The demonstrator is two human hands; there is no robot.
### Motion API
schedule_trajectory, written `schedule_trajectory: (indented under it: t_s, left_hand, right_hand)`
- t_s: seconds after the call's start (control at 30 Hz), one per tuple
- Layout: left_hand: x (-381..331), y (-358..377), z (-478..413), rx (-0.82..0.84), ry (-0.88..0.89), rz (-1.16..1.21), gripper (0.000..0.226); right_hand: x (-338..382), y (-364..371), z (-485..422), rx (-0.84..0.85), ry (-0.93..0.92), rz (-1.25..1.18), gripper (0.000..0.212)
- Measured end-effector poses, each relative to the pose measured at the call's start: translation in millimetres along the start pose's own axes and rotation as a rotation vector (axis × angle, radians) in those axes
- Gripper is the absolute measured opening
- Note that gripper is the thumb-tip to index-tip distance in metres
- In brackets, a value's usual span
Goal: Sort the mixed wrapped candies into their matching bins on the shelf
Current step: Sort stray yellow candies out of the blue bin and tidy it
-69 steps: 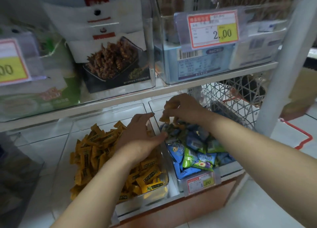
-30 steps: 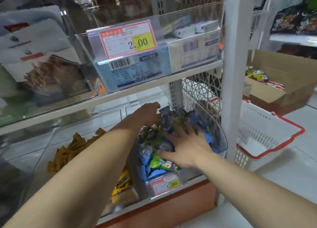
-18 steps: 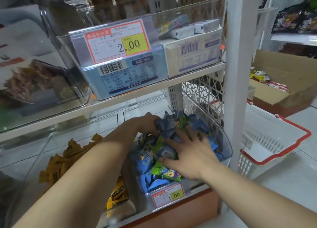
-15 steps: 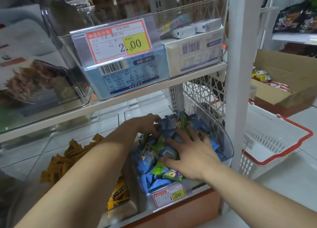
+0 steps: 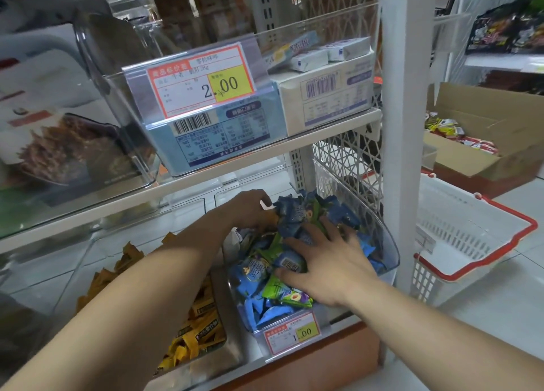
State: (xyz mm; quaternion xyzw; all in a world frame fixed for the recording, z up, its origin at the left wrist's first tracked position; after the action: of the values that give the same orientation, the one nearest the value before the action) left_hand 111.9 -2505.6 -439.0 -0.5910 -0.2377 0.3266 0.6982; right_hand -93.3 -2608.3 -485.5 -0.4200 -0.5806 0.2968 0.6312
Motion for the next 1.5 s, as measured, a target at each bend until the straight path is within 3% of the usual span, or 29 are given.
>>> schedule_trajectory:
  t_s: [0.2, 0.47, 0.57, 0.7, 0.8, 0.9, 0.97, 1.1, 1.2, 1.3, 1.5]
  left_hand:
    - [-5, -26, 22, -0.15, 0.001, 0.193, 0.034]
    - [5, -43, 89, -0.352, -0.092, 0.743, 0.005]
    - [25, -36, 123, -0.488, -0.13, 0.629, 0.005]
    - [66, -17, 161, -0.588, -0.364, 0.4, 0.015]
    - [91, -1, 180, -0.468, -0.465, 0.237, 0.023]
    - [99, 4, 186, -0.342, -0.455, 0.19, 0.031]
    - [93, -2, 182, -0.378, -0.44, 0.15, 0.04]
    - [55, -20, 155, -0.466, -0.292, 0.068, 0.031]
    - [19, -26, 121, -0.408, -0.134, 0.121, 0.018]
    - [-5, -24, 78, -0.27, -0.004, 0.053, 0.022]
    - [-12, 4, 15, -0.008, -0.08, -0.188, 0.033]
  right_hand:
    - [0, -1, 0, -0.014, -0.012, -0.007, 0.081]
    - [11, -7, 4, -0.08, -0.033, 0.083, 0.078]
    - [19, -12, 10, -0.225, -0.11, 0.19, 0.067]
    - [25, -13, 14, -0.357, -0.162, 0.177, 0.055]
    - [29, -14, 14, -0.352, -0.169, 0.143, 0.06]
    - [28, -12, 12, -0.253, -0.139, 0.103, 0.075]
    - [24, -8, 8, -0.126, -0.103, 0.085, 0.083]
    - [18, -2, 3, 0.061, -0.055, 0.041, 0.094]
    - [18, -1, 1, 0.069, -0.054, 0.045, 0.095]
    - [17, 0, 1, 0.057, -0.064, 0.053, 0.096]
    - [12, 3, 0, 0.031, -0.08, 0.015, 0.091]
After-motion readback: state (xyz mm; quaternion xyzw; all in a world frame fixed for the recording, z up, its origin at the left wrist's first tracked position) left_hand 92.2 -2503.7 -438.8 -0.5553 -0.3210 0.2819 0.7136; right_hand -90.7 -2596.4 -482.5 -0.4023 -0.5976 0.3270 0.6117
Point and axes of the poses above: each hand's wrist, its own z-axis away from the middle knuckle, its own y-axis out of the palm, x = y × z, the point moved 1 cm from there along -z, towards the middle knuckle, and after that the axes turned 15 degrees about -z, right-handed, at the moved point
